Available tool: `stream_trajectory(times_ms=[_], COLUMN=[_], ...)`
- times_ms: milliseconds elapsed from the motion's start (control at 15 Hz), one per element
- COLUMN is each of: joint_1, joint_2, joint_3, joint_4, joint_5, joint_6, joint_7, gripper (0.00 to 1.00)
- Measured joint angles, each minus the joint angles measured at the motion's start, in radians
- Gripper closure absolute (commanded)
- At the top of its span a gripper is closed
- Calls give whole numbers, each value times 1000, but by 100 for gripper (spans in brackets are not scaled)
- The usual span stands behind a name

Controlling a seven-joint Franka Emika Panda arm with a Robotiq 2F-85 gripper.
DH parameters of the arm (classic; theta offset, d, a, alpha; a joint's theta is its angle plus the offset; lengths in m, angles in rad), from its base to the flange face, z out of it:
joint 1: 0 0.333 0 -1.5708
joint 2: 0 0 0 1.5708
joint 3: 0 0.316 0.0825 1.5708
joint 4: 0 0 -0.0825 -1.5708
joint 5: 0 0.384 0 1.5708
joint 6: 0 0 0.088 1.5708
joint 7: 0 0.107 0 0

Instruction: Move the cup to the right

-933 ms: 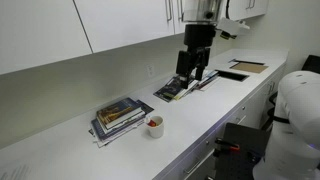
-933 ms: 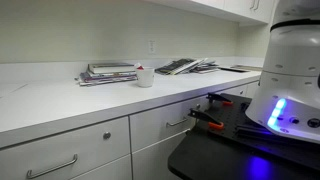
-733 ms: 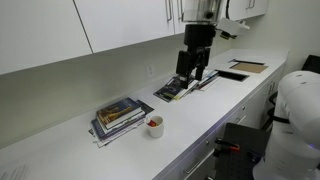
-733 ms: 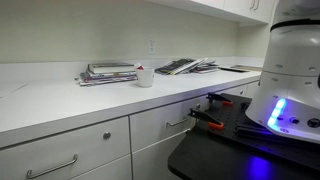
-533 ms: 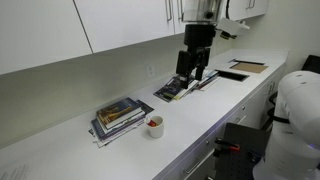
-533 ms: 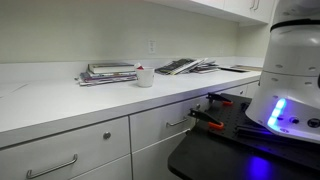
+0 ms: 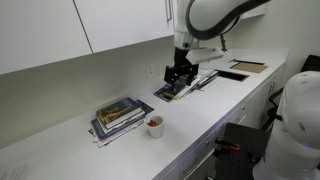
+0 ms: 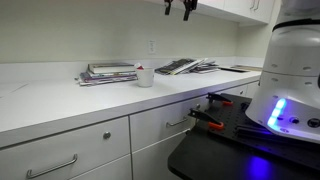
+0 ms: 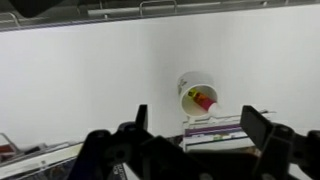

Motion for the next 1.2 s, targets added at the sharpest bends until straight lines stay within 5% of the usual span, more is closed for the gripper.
stream_trajectory(times_ms=[267,733,867,933,1200], joint_1=[-69,-51,-26,-7,67], joint_2=[273,683,762,798,900], joint_3=[21,36,22,10,-43], joint_4=[11,199,253,274,329], joint_5=[-54,-134,-157,-165,-167], joint_6=[154,288,289,289,289], joint_7=[134,387,432,447,458], gripper=[0,0,17,34,64])
